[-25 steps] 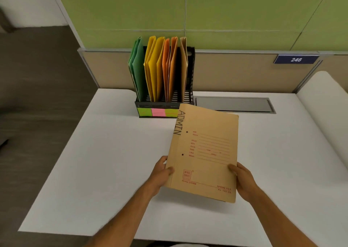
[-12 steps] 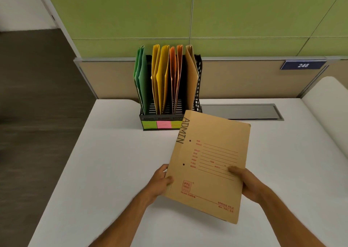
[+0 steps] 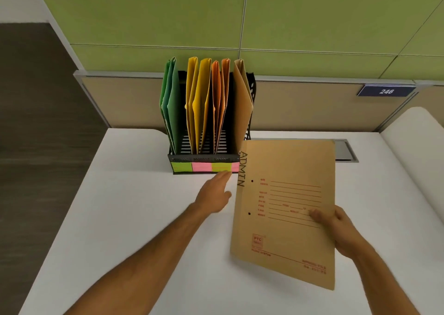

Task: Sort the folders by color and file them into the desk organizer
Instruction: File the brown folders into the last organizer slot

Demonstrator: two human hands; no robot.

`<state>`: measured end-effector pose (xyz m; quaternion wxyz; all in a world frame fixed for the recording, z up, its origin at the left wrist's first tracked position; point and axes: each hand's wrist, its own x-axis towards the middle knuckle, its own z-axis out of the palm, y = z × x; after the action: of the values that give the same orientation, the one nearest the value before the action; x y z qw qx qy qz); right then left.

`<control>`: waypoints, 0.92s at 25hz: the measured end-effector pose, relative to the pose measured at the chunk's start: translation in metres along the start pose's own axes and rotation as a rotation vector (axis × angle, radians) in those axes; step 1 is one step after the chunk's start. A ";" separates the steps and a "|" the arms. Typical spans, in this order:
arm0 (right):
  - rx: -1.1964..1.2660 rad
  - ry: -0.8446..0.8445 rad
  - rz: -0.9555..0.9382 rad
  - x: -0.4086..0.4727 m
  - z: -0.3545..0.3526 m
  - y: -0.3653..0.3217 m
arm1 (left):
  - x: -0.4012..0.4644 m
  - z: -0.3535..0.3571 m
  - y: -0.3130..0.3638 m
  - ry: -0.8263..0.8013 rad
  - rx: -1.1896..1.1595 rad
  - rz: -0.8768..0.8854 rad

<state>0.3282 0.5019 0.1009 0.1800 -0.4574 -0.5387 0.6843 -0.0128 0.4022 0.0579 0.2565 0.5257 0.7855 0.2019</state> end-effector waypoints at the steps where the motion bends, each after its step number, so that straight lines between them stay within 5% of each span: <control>1: -0.027 0.012 -0.017 -0.002 -0.008 -0.009 | 0.012 -0.004 0.004 0.016 0.045 0.031; 9: -0.097 0.216 -0.254 0.013 -0.045 -0.078 | 0.075 -0.006 0.005 -0.055 0.379 0.013; 17: 0.001 0.423 -0.624 0.086 0.048 -0.151 | 0.084 -0.002 -0.009 -0.092 0.511 0.016; 23: 0.005 0.556 -0.660 0.165 0.122 -0.164 | 0.083 -0.003 -0.009 -0.080 0.488 0.027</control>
<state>0.1027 0.6122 0.1781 0.5286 -0.4269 -0.5855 0.4421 -0.0478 0.4758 0.0392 0.1500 0.5902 0.7931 -0.0116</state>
